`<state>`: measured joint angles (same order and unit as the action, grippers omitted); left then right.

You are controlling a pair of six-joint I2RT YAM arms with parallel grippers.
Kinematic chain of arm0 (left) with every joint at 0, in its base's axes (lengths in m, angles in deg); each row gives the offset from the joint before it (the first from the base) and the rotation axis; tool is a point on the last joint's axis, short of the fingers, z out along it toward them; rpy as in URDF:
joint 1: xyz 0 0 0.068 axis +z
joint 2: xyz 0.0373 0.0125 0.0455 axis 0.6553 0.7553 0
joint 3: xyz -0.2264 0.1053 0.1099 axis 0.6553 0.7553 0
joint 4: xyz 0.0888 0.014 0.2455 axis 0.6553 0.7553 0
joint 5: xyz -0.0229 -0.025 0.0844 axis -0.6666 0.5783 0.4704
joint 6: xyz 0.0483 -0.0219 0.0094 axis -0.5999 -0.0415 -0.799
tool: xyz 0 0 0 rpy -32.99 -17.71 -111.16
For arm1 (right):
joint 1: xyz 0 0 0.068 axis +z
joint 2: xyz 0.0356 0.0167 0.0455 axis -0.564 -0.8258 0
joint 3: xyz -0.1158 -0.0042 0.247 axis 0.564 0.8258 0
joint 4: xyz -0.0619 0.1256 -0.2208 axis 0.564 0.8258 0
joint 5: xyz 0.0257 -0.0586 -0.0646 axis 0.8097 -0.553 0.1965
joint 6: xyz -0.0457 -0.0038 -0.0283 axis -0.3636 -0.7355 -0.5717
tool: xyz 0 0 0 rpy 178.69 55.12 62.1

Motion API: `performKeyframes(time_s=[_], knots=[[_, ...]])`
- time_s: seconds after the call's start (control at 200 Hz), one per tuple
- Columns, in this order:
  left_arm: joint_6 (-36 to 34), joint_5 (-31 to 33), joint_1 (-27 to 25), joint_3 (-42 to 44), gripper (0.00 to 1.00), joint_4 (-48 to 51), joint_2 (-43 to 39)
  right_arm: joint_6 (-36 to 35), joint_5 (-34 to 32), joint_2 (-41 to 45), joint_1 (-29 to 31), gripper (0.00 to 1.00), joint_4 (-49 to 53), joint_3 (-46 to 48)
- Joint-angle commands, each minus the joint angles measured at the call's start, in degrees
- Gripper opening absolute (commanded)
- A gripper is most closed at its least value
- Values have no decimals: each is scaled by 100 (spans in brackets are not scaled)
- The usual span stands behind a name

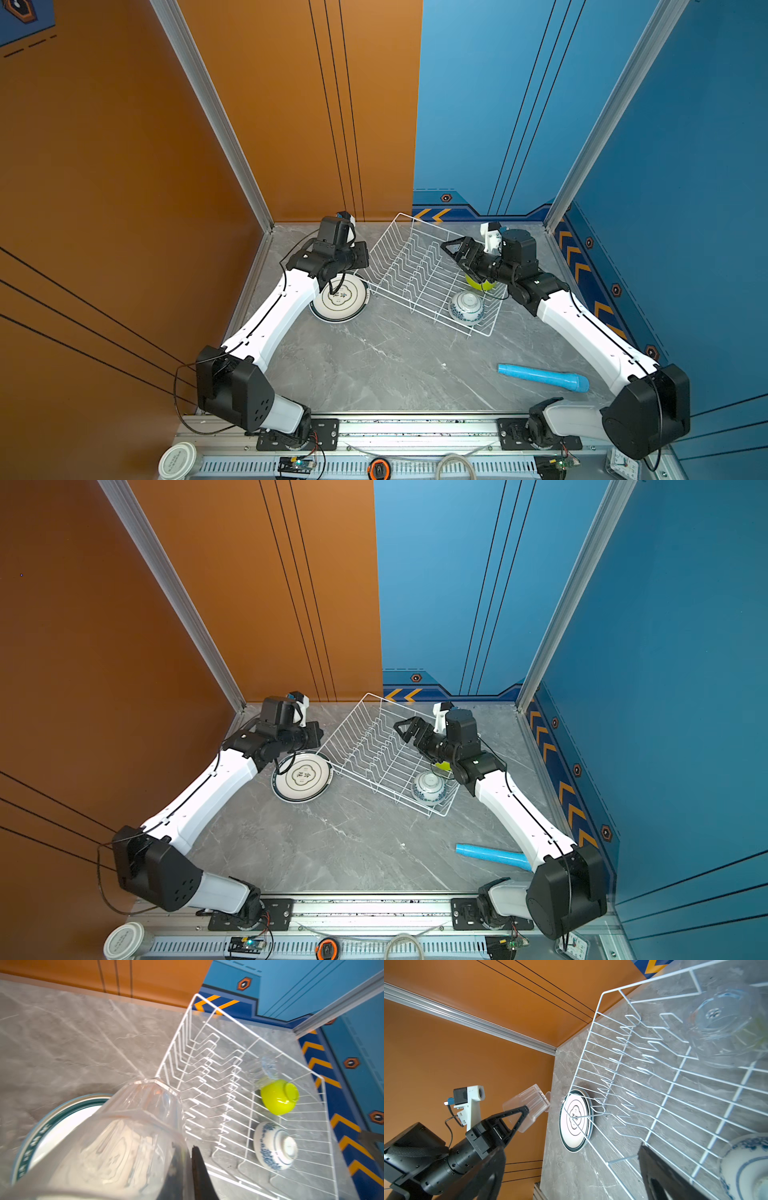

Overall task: Unload the mixed dishes from the dish rack
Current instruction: 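Lower the glass beside the plate stack with the left gripper while right gripper withdraws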

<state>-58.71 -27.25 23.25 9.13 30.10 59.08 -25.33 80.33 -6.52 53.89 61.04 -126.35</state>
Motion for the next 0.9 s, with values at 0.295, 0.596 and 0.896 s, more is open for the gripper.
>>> performKeyframes(time_s=[0.295, 0.596, 0.896], knots=[[-470, 827, 794, -790, 0, 932, 945, -962, -515, 567, -195, 100, 1017, 102], [-474, 803, 863, -1633, 0, 1039, 1736, -1221, -606, 1008, -463, 100, 1277, 412], [-609, 825, 927, -2395, 0, 1433, 2635, -1227, -710, 1342, -650, 100, 1317, 783]])
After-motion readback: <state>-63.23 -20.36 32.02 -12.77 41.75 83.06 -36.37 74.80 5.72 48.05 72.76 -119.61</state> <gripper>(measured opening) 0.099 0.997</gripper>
